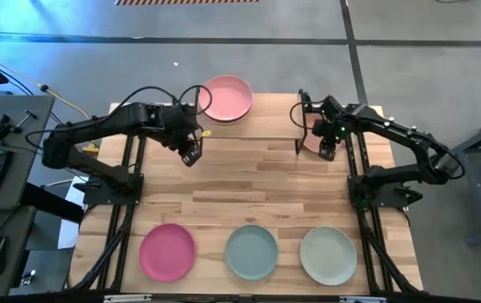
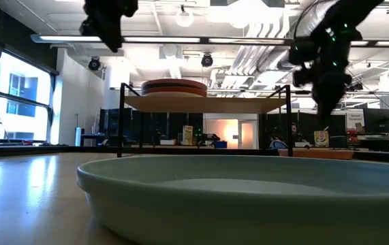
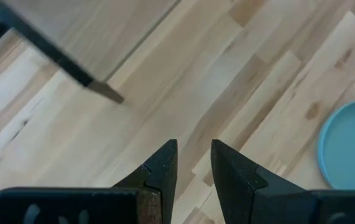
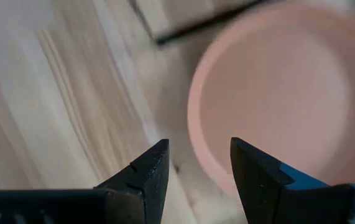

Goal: Place and stack plates onto a shelf
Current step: Put the brown plate on the shelf

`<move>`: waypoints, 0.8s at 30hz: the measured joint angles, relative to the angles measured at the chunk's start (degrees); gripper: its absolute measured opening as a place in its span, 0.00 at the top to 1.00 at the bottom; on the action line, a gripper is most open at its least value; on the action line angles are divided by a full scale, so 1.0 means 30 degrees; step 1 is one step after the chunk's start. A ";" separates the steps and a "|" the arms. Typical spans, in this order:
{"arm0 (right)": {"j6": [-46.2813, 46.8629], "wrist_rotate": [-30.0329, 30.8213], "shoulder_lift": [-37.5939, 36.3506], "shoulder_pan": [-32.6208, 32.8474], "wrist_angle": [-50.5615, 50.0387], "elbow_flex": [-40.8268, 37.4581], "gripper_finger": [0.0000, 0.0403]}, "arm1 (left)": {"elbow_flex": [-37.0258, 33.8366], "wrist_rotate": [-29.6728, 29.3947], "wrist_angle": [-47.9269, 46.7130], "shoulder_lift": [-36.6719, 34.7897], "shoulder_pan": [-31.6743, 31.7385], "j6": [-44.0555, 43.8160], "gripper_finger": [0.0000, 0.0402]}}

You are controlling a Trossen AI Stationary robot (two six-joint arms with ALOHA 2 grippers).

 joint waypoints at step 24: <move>-0.2135 0.0754 0.0022 -0.0393 0.7186 -0.5881 0.62 | -0.1825 -0.0635 0.1163 -0.1616 0.0204 -0.1606 0.78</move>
